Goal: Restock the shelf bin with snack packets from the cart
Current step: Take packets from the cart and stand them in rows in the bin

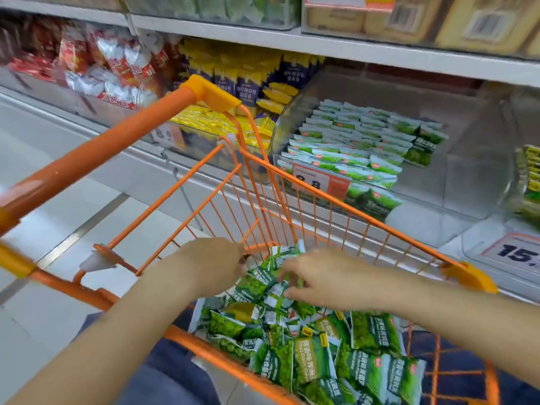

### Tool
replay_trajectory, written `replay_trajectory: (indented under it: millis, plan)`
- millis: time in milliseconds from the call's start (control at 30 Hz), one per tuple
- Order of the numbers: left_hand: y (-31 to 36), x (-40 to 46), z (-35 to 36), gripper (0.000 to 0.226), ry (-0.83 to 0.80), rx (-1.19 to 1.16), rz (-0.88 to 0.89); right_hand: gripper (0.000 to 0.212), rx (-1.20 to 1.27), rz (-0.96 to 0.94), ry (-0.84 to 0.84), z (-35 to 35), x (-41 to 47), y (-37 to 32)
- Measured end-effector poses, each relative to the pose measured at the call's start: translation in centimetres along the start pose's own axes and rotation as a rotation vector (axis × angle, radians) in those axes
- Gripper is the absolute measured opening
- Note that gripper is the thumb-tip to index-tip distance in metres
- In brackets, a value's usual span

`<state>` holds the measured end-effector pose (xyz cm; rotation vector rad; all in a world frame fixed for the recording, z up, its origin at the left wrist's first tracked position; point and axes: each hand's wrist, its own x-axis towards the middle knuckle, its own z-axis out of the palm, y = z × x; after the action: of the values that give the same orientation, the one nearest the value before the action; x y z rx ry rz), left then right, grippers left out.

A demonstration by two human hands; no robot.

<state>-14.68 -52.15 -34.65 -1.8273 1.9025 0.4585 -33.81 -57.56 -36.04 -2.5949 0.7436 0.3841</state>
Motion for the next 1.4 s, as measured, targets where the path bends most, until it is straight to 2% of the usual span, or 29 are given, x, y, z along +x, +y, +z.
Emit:
replay_trajectory:
  millis: [100,200,300,367,467,533,600,667,733,800,900,1033,1133,1200,1233,1300,1333,1400]
  plan:
    - [-0.4,0.7,1.3,0.034,0.134,-0.094,-0.002,0.046,-0.193,-0.109,-0.072,4.0,2.8,-2.3]
    - [0.2,1.0,1.0,0.032,0.159,-0.271,0.077,0.057,-0.222,-0.152,-0.181,7.1,5.1,-3.7]
    - [0.4,0.9,0.8,0.033,0.189,-0.353,0.117,0.031,-0.224,-0.123,-0.087,8.3,6.6,-4.1]
    - [0.3,0.6,1.0,0.031,0.256,-0.401,0.124,0.024,-0.192,-0.051,-0.005,7.7,7.0,-3.5]
    - [0.2,0.3,0.5,0.03,0.439,-0.559,0.087,0.028,0.058,0.032,0.105,4.9,5.8,-1.9]
    - [0.2,0.0,-0.2,0.027,0.482,-0.826,0.108,0.025,0.345,0.068,0.156,2.7,3.9,-0.9]
    - [0.3,-0.4,-1.0,0.029,0.379,-1.061,0.168,0.006,0.632,0.058,0.235,0.8,1.4,-0.1]
    - [0.7,-1.0,-1.8,0.03,0.239,-1.135,0.236,0.007,0.828,0.059,0.362,-0.7,-1.2,0.6]
    - [1.9,-1.6,-3.0,0.02,0.157,-1.158,0.324,0.01,0.933,0.072,0.479,-1.8,-3.3,1.1]
    - [3.5,-1.6,-4.4,0.012,0.166,-1.157,0.352,0.011,1.012,0.096,0.574,-2.7,-4.9,1.9]
    - [6.5,-0.7,-6.7,0.025,0.232,-1.239,0.375,0.007,1.128,0.138,0.718,-3.7,-7.2,3.7]
    - [11.1,0.9,-9.1,0.021,0.172,-1.297,0.499,0.006,1.229,0.215,0.933,-3.9,-10.8,6.5]
    - [15.1,2.7,-10.4,0.015,0.278,-1.238,0.527,0.014,1.132,0.236,1.01,-3.8,-14.1,8.3]
    - [17.6,3.9,-11.2,0.008,0.381,-1.224,0.555,0.018,0.939,0.302,1.11,-3.5,-16.6,10.1]
    - [18.9,4.4,-11.7,0.005,0.429,-1.212,0.574,0.017,0.802,0.361,1.179,-3.3,-17.8,11.2]
    - [21.4,5.6,-12.7,0.014,0.559,-1.123,0.604,0.009,0.514,0.514,1.301,-2.8,-20.3,14.0]
    - [22.8,6.2,-13.2,0.018,0.635,-1.03,0.618,0.007,0.398,0.609,1.318,-2.6,-21.4,15.6]
    - [25.7,6.9,-14.6,0.013,0.76,-0.825,0.657,0.015,0.208,0.812,1.236,-2.1,-23.2,19.3]
